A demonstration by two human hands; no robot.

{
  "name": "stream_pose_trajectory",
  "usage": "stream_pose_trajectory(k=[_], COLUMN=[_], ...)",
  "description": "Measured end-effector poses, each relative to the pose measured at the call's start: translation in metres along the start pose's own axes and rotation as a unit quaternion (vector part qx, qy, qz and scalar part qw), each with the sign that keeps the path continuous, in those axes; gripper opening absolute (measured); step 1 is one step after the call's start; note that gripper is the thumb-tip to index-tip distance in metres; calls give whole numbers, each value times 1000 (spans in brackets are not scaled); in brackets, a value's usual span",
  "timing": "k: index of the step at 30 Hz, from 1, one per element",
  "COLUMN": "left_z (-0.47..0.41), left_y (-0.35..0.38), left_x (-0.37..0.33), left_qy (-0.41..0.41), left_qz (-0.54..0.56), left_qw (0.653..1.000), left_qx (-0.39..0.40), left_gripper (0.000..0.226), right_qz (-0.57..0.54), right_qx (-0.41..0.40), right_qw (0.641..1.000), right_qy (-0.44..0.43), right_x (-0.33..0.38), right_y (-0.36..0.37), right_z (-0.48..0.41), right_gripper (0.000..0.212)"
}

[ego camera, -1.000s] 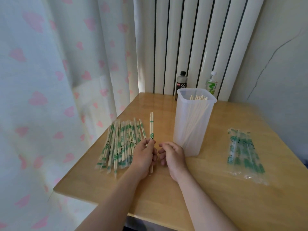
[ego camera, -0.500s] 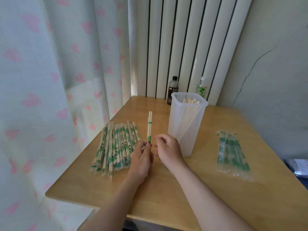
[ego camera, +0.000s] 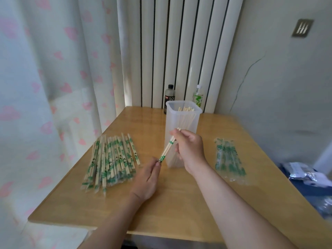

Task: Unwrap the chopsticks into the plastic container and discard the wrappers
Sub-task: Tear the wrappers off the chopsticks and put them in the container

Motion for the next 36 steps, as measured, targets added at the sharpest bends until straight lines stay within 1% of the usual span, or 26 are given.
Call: stream_pose_trajectory(k=[2,6,9,12,17,20,23,25,26,29,31,34,36], left_z=[1,2,-1,-5,-7,-7,-6,-7,-7,-7,-7,-8,-8], left_y=[3,6,3,-1,-5,-4,-6,-6,-5,-5,-5,-5,-5], left_x=[-1,4,5,9,14,16,15,14,13,10,9,7,7], left_qy=[8,4,-6,-59,-128,-130,-126,-126,-125,-120,-122,-121,-125], left_qz=[-24,-70,-76,-51,-9,-8,-11,-19,-23,-31,-32,-30,-29], left_qw=[999,996,997,997,990,990,989,989,990,990,990,990,990], left_qx=[21,48,22,-16,-53,-59,-70,-71,-68,-63,-62,-62,-61], left_gripper=[37,38,32,27,28,27,33,34,31,26,27,29,28], right_qz=[-40,-85,-116,-172,-286,-330,-345,-314,-281,-130,-28,109,181], right_qx=[-30,-104,-168,-220,-229,-217,-207,-206,-207,-191,-156,-91,-50], right_qw=[998,990,978,959,929,918,915,926,936,966,977,976,967], right_qy=[31,46,50,55,43,15,-12,-34,-48,-114,-144,-165,-170], right_x=[1,6,8,16,53,87,114,124,127,128,121,107,99], right_y=[-13,-46,-77,-113,-142,-137,-126,-117,-113,-93,-78,-57,-49], right_z=[-3,-17,-34,-46,-58,-67,-76,-83,-85,-86,-85,-82,-82], right_gripper=[33,19,17,21,20,21,22,23,23,24,26,28,23])
Point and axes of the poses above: each hand's wrist, its own z-axis away from the middle knuckle, its own y-axis out of the palm, x = y × z, the point moved 5 cm from there along -z, towards the middle knuckle, and after that the axes turned 11 degrees about -x, right-handed, at the moved point
